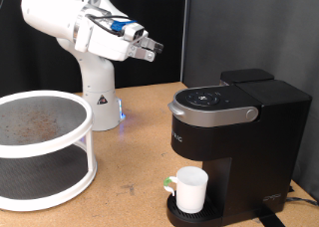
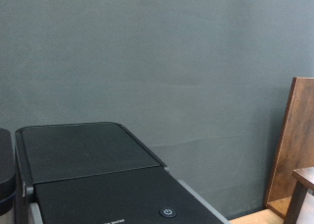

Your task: Make a cup of coffee with the keurig machine

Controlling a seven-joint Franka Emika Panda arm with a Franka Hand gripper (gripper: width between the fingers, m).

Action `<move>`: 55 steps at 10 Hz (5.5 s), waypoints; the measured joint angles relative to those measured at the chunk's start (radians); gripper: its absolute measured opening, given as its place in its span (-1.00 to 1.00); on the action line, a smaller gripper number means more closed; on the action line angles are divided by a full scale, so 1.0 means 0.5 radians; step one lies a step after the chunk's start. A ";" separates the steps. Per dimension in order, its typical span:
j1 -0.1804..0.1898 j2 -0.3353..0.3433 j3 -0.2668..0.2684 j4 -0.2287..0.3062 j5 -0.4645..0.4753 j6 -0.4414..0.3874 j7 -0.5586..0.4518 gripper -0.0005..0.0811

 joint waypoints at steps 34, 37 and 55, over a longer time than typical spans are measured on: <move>-0.033 0.609 0.704 0.876 -1.945 -0.027 1.136 0.99; -0.047 0.681 0.702 0.805 -2.001 0.136 1.124 0.99; -0.017 0.734 0.748 0.647 -1.772 0.396 0.886 -0.98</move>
